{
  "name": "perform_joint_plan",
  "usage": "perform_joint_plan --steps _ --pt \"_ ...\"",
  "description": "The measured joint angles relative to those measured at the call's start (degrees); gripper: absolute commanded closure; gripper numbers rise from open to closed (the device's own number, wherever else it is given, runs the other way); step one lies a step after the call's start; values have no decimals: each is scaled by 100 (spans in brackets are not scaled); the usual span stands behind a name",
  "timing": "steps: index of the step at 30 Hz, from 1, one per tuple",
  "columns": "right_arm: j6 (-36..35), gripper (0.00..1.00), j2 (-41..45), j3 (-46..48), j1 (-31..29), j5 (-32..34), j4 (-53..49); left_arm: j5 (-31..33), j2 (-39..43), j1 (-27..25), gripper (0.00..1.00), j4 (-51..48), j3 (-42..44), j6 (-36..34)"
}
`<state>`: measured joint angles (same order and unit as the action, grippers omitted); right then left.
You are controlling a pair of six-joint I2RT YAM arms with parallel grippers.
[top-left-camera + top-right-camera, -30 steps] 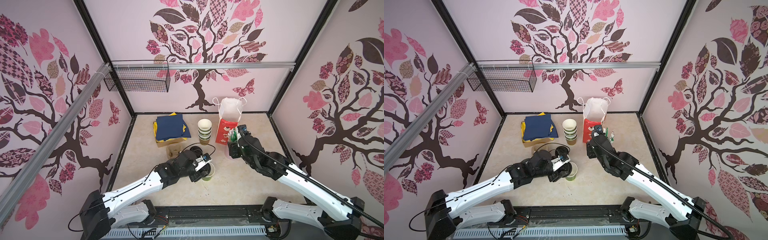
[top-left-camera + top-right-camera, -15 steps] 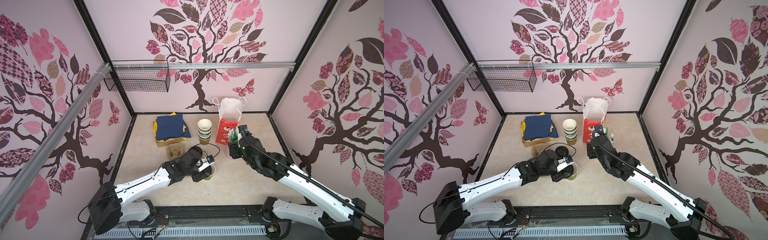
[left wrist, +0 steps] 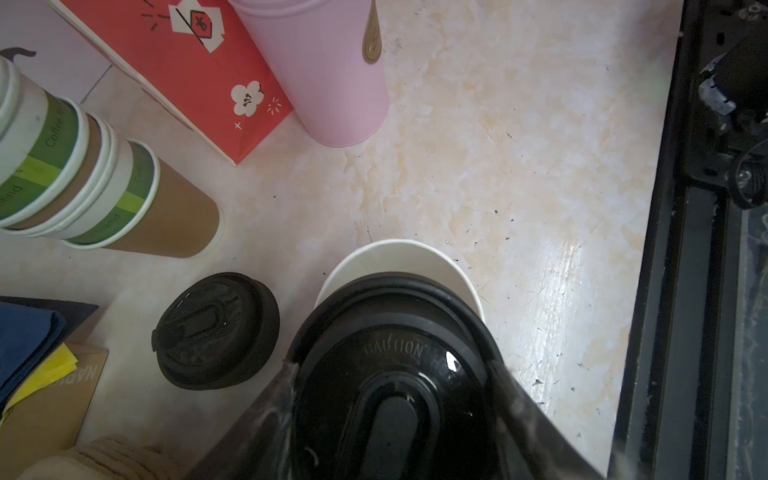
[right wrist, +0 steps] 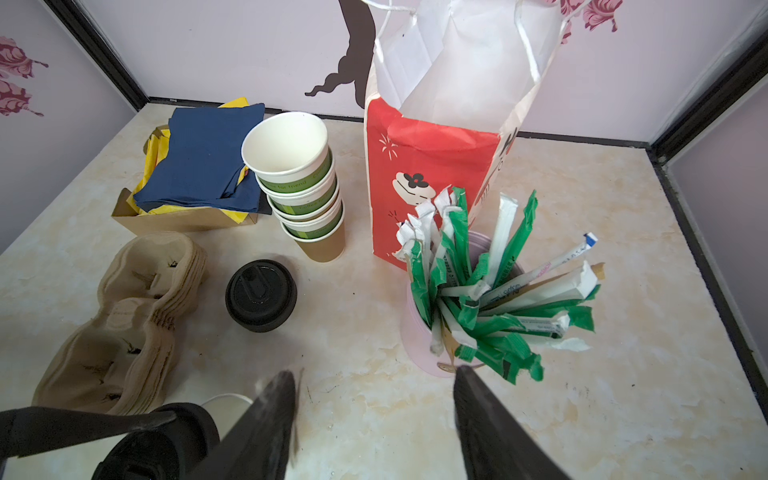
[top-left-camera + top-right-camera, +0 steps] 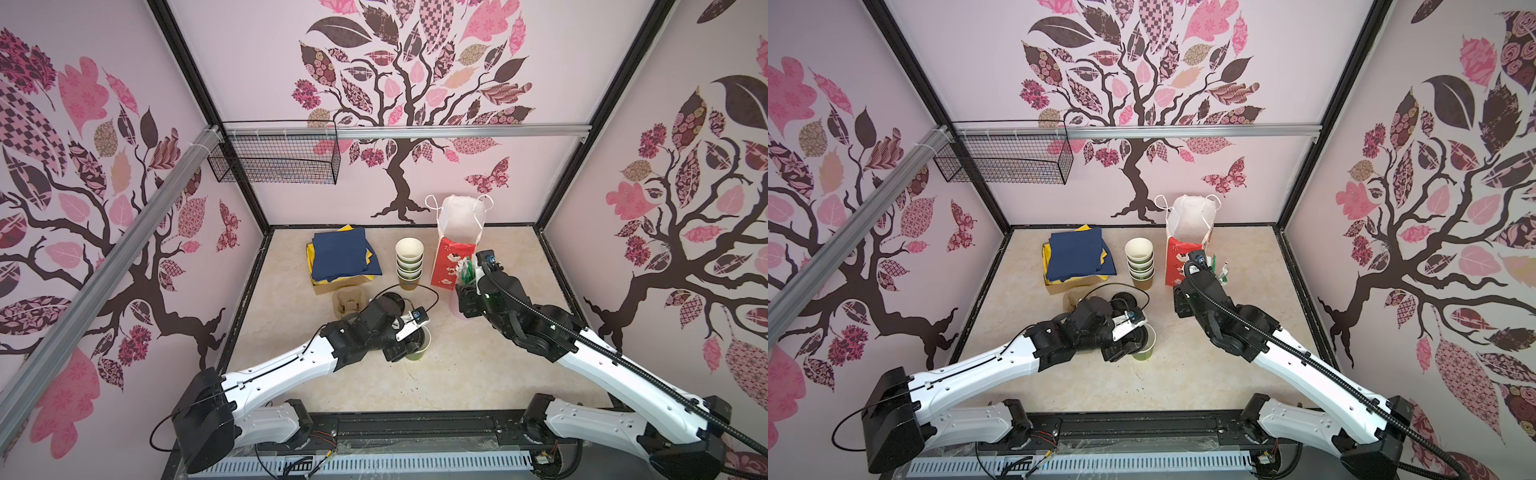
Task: Pack the takeout coffee
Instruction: 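Press the black lid down onto the white cup rim with the left gripper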
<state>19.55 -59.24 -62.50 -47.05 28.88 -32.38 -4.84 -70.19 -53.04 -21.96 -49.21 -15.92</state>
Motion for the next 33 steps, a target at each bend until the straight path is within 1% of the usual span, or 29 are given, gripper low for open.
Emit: perform_joint_plan --steps 3,10,15,33 --pt "0 36 0 0 0 -2 -2 -4 -48 2 34 0 -131 7" --pt "0 36 17 0 11 -2 -44 -70 -520 0 34 -20 -551 -79" --pt "0 36 59 0 26 4 -120 -107 -745 0 33 -278 -673 -236" --pt "-2 36 66 0 31 4 -133 -125 -1156 0 33 -769 -1082 -538"
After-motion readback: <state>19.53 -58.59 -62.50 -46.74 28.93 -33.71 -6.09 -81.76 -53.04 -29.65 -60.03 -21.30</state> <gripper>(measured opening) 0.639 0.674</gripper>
